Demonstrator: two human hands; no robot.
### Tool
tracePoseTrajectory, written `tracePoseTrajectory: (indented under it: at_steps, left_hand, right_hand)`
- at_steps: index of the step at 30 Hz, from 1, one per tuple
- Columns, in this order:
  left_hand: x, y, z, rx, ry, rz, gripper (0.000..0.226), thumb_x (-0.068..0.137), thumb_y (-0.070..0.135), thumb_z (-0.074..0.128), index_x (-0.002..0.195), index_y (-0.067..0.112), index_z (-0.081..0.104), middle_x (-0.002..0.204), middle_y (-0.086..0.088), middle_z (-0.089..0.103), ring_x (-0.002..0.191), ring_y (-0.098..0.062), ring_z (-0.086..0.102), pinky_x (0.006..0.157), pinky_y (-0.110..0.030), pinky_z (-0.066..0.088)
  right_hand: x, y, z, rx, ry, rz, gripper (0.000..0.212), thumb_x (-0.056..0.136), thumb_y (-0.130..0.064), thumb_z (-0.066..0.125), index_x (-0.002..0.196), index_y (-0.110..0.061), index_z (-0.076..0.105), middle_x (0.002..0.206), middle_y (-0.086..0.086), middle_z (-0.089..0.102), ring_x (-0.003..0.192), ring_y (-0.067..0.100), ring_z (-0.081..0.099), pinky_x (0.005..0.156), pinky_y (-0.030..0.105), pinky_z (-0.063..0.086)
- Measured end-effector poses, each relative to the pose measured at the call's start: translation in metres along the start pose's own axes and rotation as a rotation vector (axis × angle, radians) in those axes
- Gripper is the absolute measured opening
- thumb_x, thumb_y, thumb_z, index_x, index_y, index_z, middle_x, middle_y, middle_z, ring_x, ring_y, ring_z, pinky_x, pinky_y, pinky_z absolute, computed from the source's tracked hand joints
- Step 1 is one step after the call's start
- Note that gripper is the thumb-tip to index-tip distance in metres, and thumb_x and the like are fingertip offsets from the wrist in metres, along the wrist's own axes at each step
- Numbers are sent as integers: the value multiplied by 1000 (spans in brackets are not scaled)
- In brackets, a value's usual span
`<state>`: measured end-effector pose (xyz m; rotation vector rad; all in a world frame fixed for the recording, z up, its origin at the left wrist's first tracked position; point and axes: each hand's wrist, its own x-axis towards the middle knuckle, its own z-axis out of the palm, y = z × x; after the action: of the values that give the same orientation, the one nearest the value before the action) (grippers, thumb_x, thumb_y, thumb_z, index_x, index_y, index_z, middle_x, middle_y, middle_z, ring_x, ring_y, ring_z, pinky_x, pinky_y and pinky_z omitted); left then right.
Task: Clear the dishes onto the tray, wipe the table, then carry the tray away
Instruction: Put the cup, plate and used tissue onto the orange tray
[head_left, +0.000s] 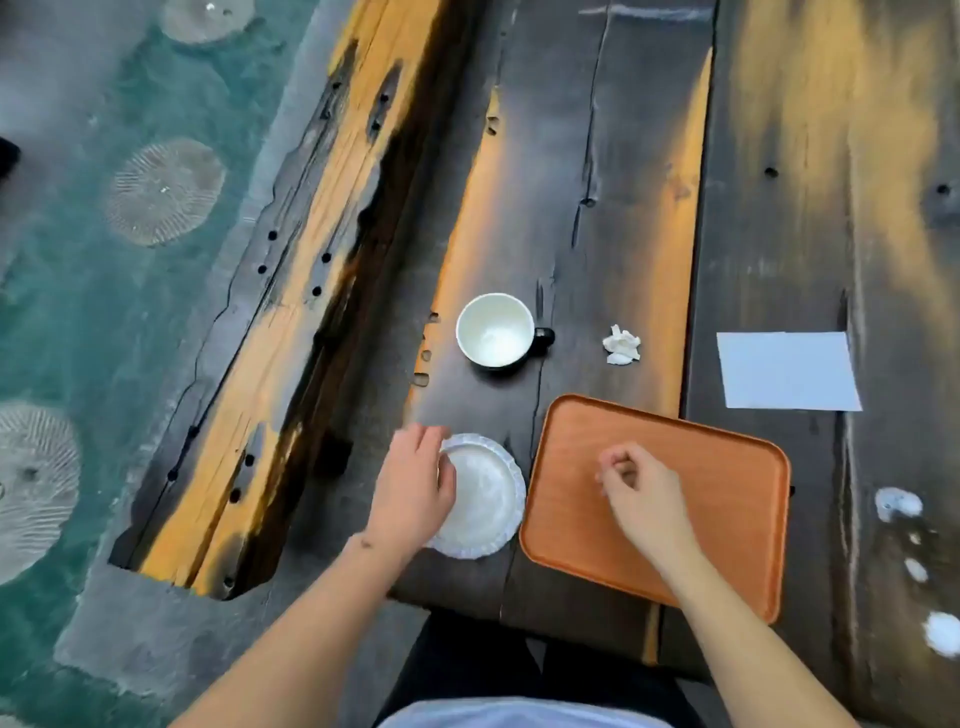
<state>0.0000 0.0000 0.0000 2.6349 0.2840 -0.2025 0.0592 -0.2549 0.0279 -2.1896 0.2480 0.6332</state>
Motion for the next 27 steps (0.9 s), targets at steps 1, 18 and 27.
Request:
tracePoseTrajectory:
  at_steps: [1, 18, 27]
  left_hand:
    - [16, -9, 2, 17, 14, 47, 23, 92, 8, 60, 114, 9, 63, 104, -5, 58, 97, -25, 53, 83, -41, 52]
    - [136, -50, 40, 84, 170, 267, 47, 89, 9, 61, 135, -1, 53, 137, -19, 52, 128, -35, 47, 113, -45, 38]
    - [158, -45, 61, 110, 70, 324, 53, 101, 21, 52, 148, -4, 45, 153, -20, 44, 144, -36, 40, 119, -51, 33]
  right_hand:
    - [17, -9, 7, -11, 46, -51, 12, 96, -17, 58, 87, -23, 64, 82, -6, 69, 83, 20, 65, 82, 39, 53]
    - [169, -81, 49, -291, 217, -387, 14, 81, -31, 64, 93, -23, 61, 85, -12, 65, 91, 17, 57, 89, 34, 33]
    - [171, -62, 42, -275, 291, -377, 13, 83, -32, 61, 85, -20, 65, 82, -8, 62, 91, 21, 50, 80, 38, 45]
